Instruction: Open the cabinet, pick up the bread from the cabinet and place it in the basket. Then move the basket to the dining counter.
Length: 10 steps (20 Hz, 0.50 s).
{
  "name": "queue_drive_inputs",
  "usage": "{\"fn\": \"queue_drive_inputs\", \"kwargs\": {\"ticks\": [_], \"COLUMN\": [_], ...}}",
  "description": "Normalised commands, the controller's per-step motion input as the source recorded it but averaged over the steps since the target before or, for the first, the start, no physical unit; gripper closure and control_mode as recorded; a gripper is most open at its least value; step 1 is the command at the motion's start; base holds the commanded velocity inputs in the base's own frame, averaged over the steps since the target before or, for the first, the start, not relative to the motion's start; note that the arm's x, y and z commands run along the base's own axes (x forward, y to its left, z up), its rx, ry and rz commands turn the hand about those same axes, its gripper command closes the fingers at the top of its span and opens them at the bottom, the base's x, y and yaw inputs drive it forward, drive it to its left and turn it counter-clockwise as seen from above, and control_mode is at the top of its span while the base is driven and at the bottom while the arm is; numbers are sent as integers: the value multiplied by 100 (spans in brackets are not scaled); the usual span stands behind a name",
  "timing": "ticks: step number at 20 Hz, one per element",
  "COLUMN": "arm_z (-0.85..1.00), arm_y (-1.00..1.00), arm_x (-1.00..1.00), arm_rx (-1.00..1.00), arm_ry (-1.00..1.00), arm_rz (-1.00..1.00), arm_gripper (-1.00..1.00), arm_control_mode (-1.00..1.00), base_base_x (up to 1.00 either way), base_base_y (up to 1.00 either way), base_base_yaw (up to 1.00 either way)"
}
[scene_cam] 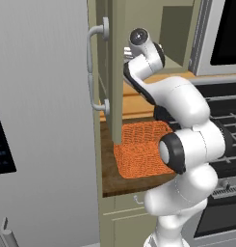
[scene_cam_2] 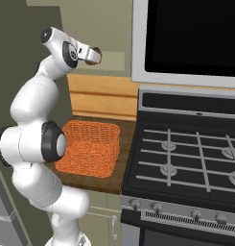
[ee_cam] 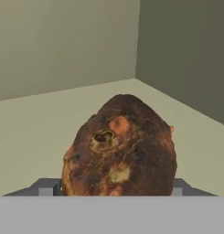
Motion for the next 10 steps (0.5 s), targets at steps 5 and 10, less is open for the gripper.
{"fn": "queue_drive_inputs", "kwargs": {"ticks": [5, 10], "arm_z": [-8, -25], "arm_y": [-7, 0], "arm_x": [-10, -99], "arm_rx": [0, -2], "arm_ry": [-1, -10], "arm_rz": [0, 0], "arm_gripper": [100, 100], "arm_control_mode": [-100, -100], "base_base_x": [0, 0], "base_base_y": [0, 0], "base_base_yaw": [0, 0]}}
